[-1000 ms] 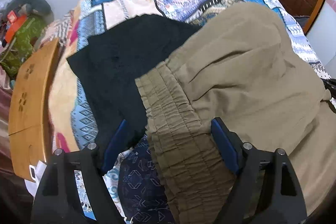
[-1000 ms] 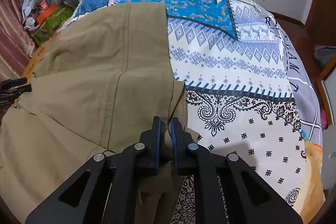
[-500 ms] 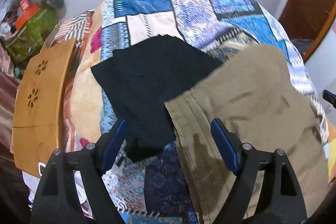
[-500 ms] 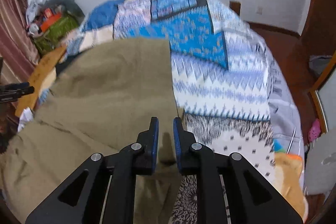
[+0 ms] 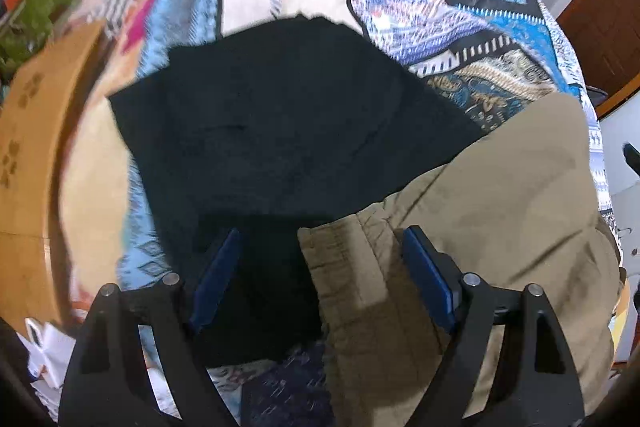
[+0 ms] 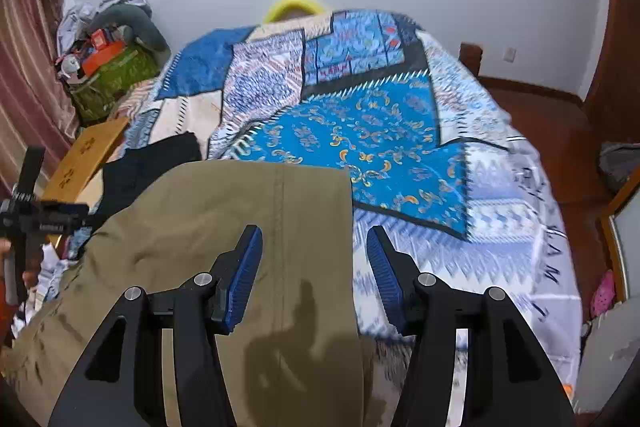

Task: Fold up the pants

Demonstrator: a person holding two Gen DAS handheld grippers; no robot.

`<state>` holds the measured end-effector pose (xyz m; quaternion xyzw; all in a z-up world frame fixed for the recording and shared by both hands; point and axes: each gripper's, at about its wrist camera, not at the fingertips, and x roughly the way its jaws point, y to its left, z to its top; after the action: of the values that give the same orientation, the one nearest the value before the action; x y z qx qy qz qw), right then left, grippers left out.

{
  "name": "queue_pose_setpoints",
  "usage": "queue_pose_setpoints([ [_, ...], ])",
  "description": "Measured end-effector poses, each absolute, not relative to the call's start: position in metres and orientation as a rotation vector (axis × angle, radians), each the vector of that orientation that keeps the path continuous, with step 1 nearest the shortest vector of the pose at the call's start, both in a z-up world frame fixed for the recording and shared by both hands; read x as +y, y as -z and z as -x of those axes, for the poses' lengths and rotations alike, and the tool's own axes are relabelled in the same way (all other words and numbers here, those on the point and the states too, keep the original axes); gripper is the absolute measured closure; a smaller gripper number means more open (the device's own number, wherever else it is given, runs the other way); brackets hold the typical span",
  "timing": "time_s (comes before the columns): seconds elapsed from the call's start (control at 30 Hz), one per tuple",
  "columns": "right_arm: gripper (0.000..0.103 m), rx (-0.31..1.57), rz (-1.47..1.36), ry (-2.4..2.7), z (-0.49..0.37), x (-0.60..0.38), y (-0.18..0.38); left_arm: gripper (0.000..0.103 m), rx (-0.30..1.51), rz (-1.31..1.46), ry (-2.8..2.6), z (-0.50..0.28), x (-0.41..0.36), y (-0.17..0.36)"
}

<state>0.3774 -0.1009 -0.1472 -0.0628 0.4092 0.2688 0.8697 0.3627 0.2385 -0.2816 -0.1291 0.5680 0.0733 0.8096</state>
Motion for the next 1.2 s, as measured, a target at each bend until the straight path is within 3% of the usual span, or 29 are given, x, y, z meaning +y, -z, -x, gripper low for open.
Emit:
queue_pose_setpoints([
  [0.27,0.053,0.951,0.088,-0.563,-0.435,-0.078,0.182,0.020,1.228,0.357,-0.068,-0.368,0.238,0.305],
  [0.33,0.054,0.974,0.078,-0.576,-0.440,-0.072,0.191,0.031,1.213,0.363,-0.040,-0.367,0.238,0.305],
  [0.5,0.074,0.890,0.121,-0.568,-0.432,-0.062,0.191,0.046,1.185,0.350,-0.055,-0.368,0.232,0.300],
  [0.57,0.087,0.882,0.125,-0.567,-0.430,-0.062,0.189,0.051,1.178,0.348,-0.081,-0.367,0.233,0.296],
  [0.67,0.093,0.858,0.152,-0.551,-0.426,-0.056,0.183,0.054,1.149,0.313,-0.125,-0.361,0.235,0.284],
  [1.2,0.095,0.480,0.112,-0.544,-0.345,-0.071,0.018,0.057,0.794,0.132,-0.217,-0.307,0.221,0.119],
])
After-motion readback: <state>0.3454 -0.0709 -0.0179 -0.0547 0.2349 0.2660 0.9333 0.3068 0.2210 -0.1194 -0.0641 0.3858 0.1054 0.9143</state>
